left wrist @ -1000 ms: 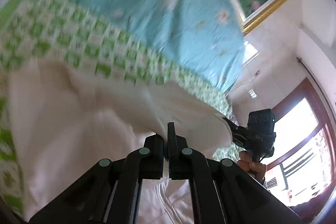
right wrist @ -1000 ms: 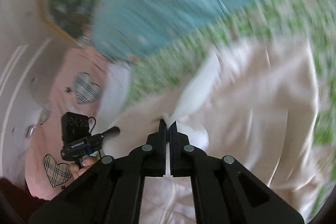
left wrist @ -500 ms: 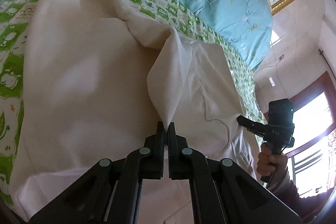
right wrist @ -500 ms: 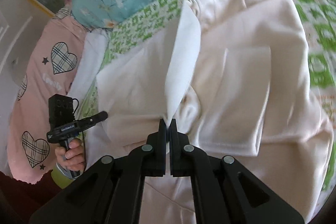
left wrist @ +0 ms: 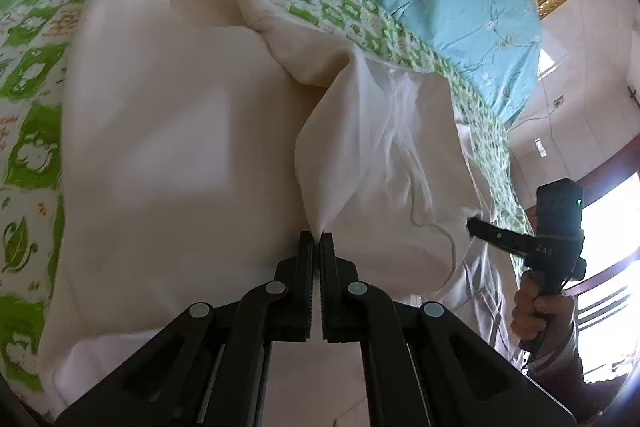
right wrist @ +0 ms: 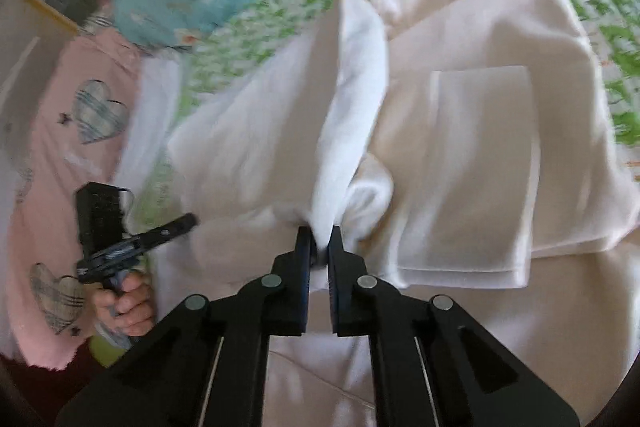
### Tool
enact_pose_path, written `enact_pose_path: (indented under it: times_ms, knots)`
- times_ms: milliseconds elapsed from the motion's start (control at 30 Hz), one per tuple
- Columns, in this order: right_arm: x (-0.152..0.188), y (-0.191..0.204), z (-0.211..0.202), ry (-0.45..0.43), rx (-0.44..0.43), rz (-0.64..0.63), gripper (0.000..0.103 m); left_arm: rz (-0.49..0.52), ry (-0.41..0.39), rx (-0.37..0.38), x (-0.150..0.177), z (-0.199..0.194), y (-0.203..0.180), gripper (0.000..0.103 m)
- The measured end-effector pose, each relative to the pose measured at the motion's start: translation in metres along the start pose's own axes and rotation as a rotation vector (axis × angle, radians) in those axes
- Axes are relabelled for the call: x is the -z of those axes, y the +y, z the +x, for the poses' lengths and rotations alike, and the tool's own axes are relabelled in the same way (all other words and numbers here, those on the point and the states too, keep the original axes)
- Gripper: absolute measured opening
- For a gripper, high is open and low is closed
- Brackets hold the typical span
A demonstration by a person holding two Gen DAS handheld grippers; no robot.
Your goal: Fold large clothes
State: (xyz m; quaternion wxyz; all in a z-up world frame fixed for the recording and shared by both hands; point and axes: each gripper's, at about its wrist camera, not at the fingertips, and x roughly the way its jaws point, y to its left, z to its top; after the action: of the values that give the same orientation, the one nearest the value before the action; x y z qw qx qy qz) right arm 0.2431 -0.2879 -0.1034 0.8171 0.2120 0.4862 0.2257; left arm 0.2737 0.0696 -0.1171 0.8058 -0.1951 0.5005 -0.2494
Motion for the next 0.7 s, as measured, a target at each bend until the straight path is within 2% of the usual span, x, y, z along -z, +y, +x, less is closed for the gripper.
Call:
enact_pose_path:
  times_ms: [100,167,267,300,367,433,467,533,600,700]
  knots:
    - [-0.001,0.0,-0.022,-0.047,0.084,0.01,0.014,0.05,-0.01,-0.013,0.003,-0.018,-0.015,0.0]
    - [-0.002,0.005,-0.041,-0.115,0.098,-0.005,0.014,0.093,-0.042,0.04,0.003,-0.035,-0.035,0.0]
    - [-0.013,0.019,-0.051,-0.154,0.045,-0.029,0.014,0.173,-0.087,0.082,-0.006,-0.041,-0.071,0.0]
    - [-0.019,0.027,-0.046,-0.147,0.011,-0.045,0.014,0.196,-0.095,0.079,-0.011,-0.038,-0.079,0.008]
    - [-0.029,0.037,-0.032,-0.131,-0.011,-0.071,0.016,0.207,-0.105,0.019,-0.024,-0.02,-0.086,0.011]
    - [-0.038,0.04,-0.01,-0.097,0.035,-0.091,0.031,0.16,-0.08,-0.052,-0.034,0.004,-0.072,0.011]
    - [-0.038,0.042,-0.002,-0.087,0.078,-0.093,0.034,0.132,-0.062,-0.078,-0.036,0.012,-0.062,0.011]
    - [-0.036,0.029,0.009,-0.081,0.23,-0.094,0.035,0.056,-0.031,-0.115,-0.035,0.027,-0.035,0.011]
    - [-0.032,0.004,0.014,-0.064,0.307,-0.037,0.032,-0.006,-0.027,-0.095,-0.031,0.035,-0.015,0.001]
    - [-0.028,-0.011,0.007,-0.092,0.221,0.011,0.032,-0.119,-0.045,0.003,-0.025,0.029,0.004,0.001]
